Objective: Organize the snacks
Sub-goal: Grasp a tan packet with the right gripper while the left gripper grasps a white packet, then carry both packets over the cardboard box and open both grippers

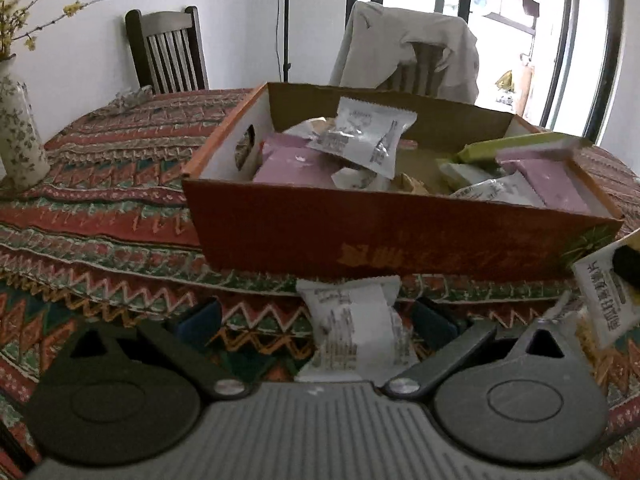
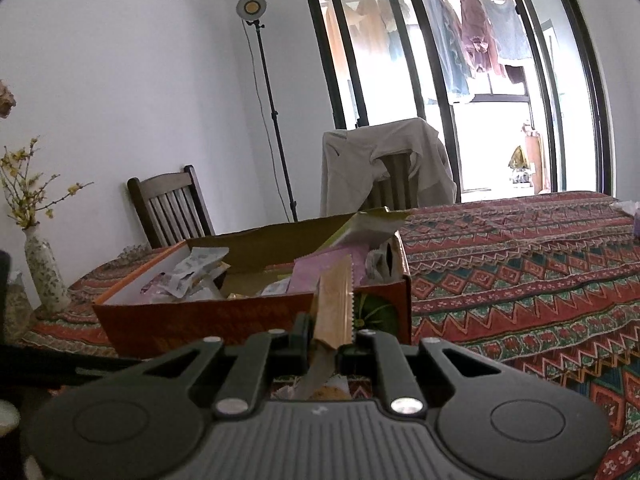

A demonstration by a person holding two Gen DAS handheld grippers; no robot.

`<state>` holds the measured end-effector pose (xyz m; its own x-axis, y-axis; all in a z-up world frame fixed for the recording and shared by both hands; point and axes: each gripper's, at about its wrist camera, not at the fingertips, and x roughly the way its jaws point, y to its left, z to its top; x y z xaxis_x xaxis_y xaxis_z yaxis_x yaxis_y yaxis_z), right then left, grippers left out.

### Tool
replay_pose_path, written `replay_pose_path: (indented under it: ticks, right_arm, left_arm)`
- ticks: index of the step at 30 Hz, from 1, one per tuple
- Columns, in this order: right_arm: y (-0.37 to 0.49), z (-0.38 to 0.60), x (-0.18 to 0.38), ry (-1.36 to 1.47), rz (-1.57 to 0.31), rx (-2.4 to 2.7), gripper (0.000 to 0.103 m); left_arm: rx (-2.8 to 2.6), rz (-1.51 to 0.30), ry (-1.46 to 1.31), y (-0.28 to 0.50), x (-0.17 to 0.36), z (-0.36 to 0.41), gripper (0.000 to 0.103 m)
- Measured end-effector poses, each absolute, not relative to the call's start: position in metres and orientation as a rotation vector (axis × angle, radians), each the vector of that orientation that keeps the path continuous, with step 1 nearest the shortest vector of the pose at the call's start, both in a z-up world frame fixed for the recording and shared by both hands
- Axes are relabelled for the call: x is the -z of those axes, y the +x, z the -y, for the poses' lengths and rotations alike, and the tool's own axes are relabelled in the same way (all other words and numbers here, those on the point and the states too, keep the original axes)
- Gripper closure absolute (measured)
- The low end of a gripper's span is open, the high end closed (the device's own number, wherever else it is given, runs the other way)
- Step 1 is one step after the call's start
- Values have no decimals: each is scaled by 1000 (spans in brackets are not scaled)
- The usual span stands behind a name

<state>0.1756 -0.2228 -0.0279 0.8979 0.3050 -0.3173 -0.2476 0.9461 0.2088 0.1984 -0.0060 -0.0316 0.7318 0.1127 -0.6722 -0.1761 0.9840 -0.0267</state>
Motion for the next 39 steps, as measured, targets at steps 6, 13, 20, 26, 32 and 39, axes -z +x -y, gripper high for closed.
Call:
replay_pose_path:
  ticks: [6,13,20,26,32,39]
  right_arm:
    - [175,221,28,160,-349,-289,91]
    - [175,221,28,156,-350,-287,91]
    - [174,221,28,150,-341,-285,91]
    - [173,220,28,147,-323,-292,91]
    - [161,221,21,156,-259,-305,91]
    - [154,214,-11,117,-199,-331,91]
  left_arm:
    - [-193,-737,-47,202,43,10,0]
    - [-174,-695,-50,192,39,10,40]
    - [-98,-639,-83,181,31,9,57]
    - [-54,-537,-69,168,20,14,57]
    - [-23,-417,-71,151,3,17,57]
    - [30,-352,-104,143,-39,12,57]
